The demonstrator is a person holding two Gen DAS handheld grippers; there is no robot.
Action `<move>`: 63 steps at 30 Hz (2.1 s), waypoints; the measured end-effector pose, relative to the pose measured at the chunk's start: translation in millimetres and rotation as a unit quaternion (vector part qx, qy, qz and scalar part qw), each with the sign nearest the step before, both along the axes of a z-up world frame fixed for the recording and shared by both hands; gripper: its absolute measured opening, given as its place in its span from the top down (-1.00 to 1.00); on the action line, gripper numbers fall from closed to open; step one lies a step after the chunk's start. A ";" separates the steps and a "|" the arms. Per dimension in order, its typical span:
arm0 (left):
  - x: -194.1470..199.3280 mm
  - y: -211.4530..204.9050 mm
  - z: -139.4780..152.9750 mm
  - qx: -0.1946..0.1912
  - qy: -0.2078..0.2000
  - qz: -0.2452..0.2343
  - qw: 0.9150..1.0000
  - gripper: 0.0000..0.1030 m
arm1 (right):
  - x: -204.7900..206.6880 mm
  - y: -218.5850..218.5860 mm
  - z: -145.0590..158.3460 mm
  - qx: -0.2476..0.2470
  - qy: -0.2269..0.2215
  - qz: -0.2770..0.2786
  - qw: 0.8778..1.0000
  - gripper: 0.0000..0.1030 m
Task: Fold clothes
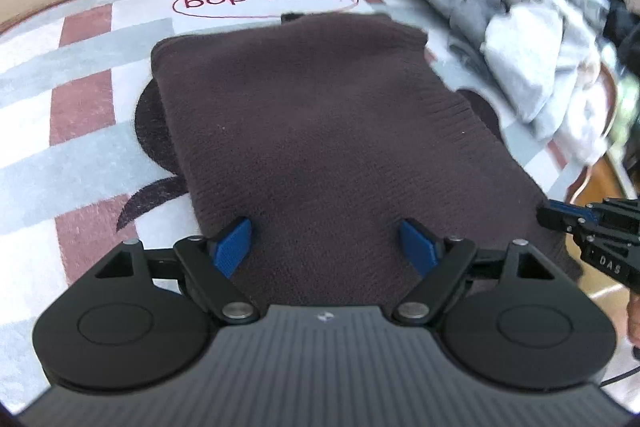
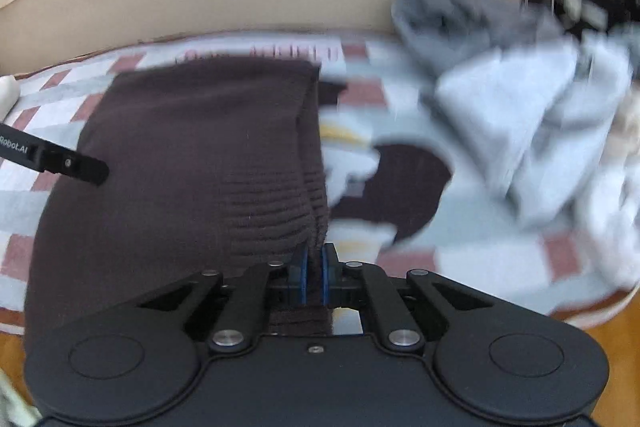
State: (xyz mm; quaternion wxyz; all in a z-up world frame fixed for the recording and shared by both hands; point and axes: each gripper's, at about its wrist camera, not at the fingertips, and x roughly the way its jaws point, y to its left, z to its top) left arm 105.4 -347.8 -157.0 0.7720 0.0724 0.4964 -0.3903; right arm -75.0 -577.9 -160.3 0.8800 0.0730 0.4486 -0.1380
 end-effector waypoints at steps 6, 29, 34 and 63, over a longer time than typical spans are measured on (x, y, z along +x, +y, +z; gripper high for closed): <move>-11.8 -4.0 8.6 0.035 -0.027 0.007 0.999 -0.58 | 5.3 -17.5 -20.4 0.003 0.044 -0.034 0.998 0.99; -13.1 93.3 -35.5 -0.150 0.188 0.086 0.967 -0.50 | -4.5 -95.2 -34.9 0.299 -0.037 -0.070 0.951 -0.10; -17.0 87.3 -49.7 -0.137 0.214 0.077 0.964 -0.50 | 1.3 -96.8 -45.7 0.331 -0.016 -0.049 0.942 -0.14; -22.2 95.3 -9.0 -0.087 0.140 0.145 0.976 0.09 | 3.6 -37.2 -34.8 0.347 -0.023 -0.049 0.936 0.09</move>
